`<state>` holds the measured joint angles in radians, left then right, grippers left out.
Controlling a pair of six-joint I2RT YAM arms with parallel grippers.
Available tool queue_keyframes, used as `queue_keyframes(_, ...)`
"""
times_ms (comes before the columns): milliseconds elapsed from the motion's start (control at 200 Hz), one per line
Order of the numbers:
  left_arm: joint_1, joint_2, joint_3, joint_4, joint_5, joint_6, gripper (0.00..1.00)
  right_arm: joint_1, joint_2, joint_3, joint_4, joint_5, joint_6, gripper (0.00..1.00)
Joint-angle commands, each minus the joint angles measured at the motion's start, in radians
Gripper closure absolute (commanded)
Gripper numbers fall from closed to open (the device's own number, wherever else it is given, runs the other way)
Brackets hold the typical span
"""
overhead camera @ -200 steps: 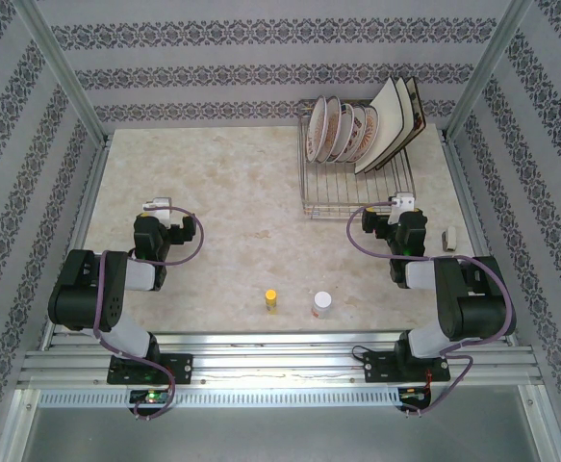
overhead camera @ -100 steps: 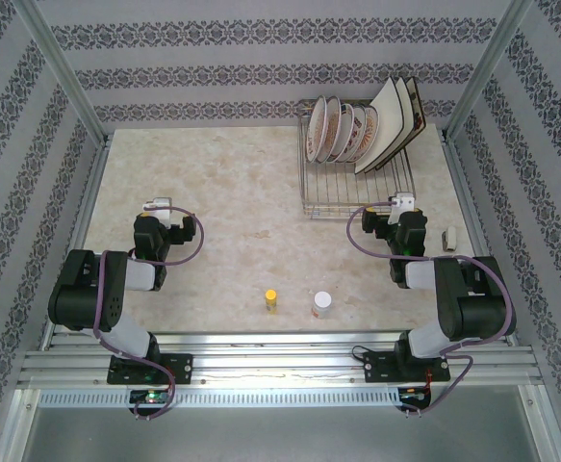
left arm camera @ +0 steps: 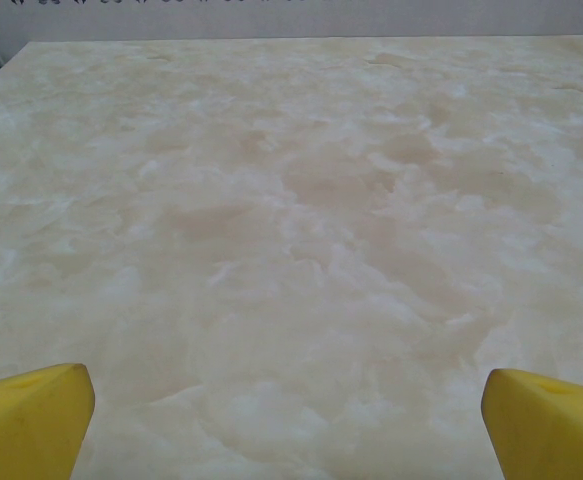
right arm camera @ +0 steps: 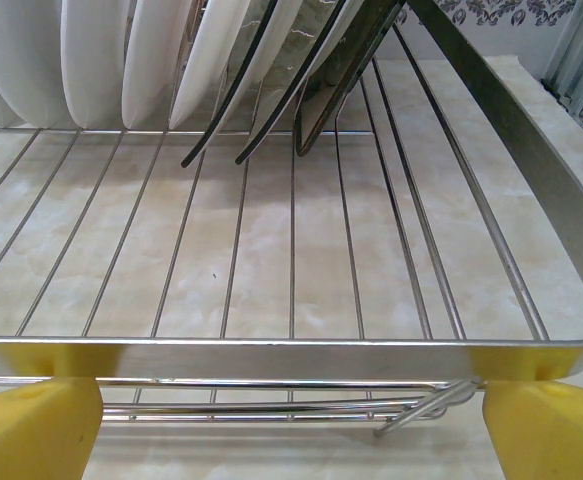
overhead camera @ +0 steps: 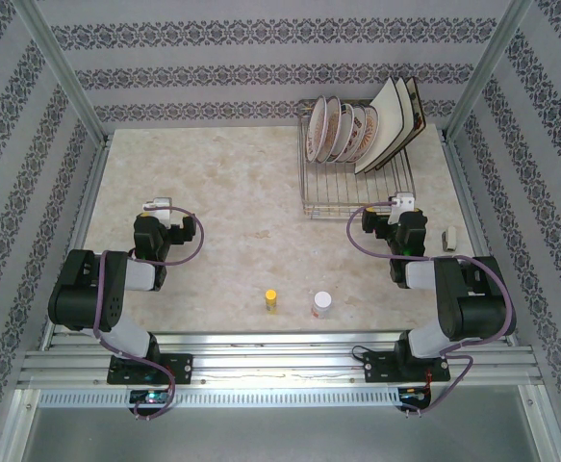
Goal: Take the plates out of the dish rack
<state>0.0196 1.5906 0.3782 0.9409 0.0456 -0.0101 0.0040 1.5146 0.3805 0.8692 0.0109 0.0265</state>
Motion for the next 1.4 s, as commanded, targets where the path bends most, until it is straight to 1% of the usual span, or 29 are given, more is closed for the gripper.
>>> queue_keyframes(0, -0.005, 0.0, 0.016, -0.011, 0.01, 0.01, 0.0, -0.001, 0.004, 0.008, 0.031, -0.005, 0.008, 0.02)
queue_keyframes(155, -0.006, 0.0, 0.014, -0.007, 0.005, 0.009, 0.0, -0.002, 0.001, 0.003, 0.036, -0.008, 0.006, 0.02)
queue_keyframes(180, -0.005, -0.006, 0.017, -0.014, -0.004, 0.005, 0.0, -0.001, -0.003, 0.003, 0.038, 0.014, 0.012, 0.02)
queue_keyframes(220, -0.006, -0.028, 0.027, -0.051, -0.028, -0.006, 0.0, -0.002, -0.016, 0.004, 0.027, 0.051, 0.029, 0.02)
queue_keyframes(280, -0.005, -0.068, 0.059, -0.15, -0.058, -0.017, 0.0, 0.0, -0.053, 0.008, -0.008, 0.052, 0.026, 0.02)
queue_keyframes(340, -0.005, -0.108, 0.106, -0.267, -0.039, -0.011, 0.0, 0.011, -0.128, 0.028, -0.117, 0.06, 0.014, 0.02)
queue_keyframes(410, -0.005, -0.147, 0.142, -0.372, -0.015, -0.015, 0.0, 0.014, -0.199, 0.062, -0.311, 0.056, 0.012, 0.02)
queue_keyframes(485, -0.006, -0.198, 0.17, -0.472, 0.001, -0.035, 0.0, 0.025, -0.268, 0.038, -0.381, 0.06, 0.019, 0.02)
queue_keyframes(590, -0.01, -0.299, 0.212, -0.636, 0.022, -0.07, 0.0, 0.063, -0.411, 0.017, -0.539, 0.116, 0.051, 0.02)
queue_keyframes(670, -0.011, -0.391, 0.238, -0.768, 0.027, -0.122, 0.0, 0.095, -0.514, 0.045, -0.725, 0.156, 0.091, 0.02)
queue_keyframes(709, -0.014, -0.439, 0.248, -0.831, 0.036, -0.149, 0.0, 0.114, -0.562, 0.071, -0.829, 0.198, 0.128, 0.02)
queue_keyframes(779, -0.018, -0.51, 0.282, -0.975, 0.055, -0.186, 0.0, 0.154, -0.633, 0.131, -1.008, 0.299, 0.193, 0.02)
queue_keyframes(864, -0.023, -0.569, 0.36, -1.184, 0.055, -0.205, 0.0, 0.215, -0.69, 0.202, -1.156, 0.322, 0.193, 0.02)
queue_keyframes(944, -0.023, -0.578, 0.463, -1.406, 0.039, -0.208, 0.0, 0.288, -0.715, 0.289, -1.27, 0.357, 0.205, 0.02)
queue_keyframes(1019, -0.023, -0.559, 0.579, -1.58, 0.043, -0.207, 0.0, 0.312, -0.683, 0.412, -1.377, 0.345, 0.245, 0.02)
queue_keyframes(1114, -0.023, -0.513, 0.701, -1.741, 0.085, -0.206, 0.0, 0.316, -0.531, 0.646, -1.575, 0.259, 0.259, 0.02)
queue_keyframes(1154, -0.024, -0.493, 0.743, -1.783, 0.103, -0.206, 0.0, 0.325, -0.443, 0.768, -1.663, 0.228, 0.252, 0.02)
queue_keyframes(1229, -0.023, -0.452, 0.813, -1.841, 0.142, -0.201, 0.0, 0.351, -0.305, 0.963, -1.774, 0.223, 0.24, 0.02)
queue_keyframes(1369, -0.023, -0.384, 0.922, -1.91, 0.163, -0.179, 0.0, 0.372, -0.061, 1.314, -1.904, 0.199, 0.221, 0.02)
queue_keyframes(1394, -0.024, -0.374, 0.932, -1.913, 0.162, -0.174, 0.0, 0.377, -0.005, 1.399, -1.931, 0.206, 0.218, 0.02)
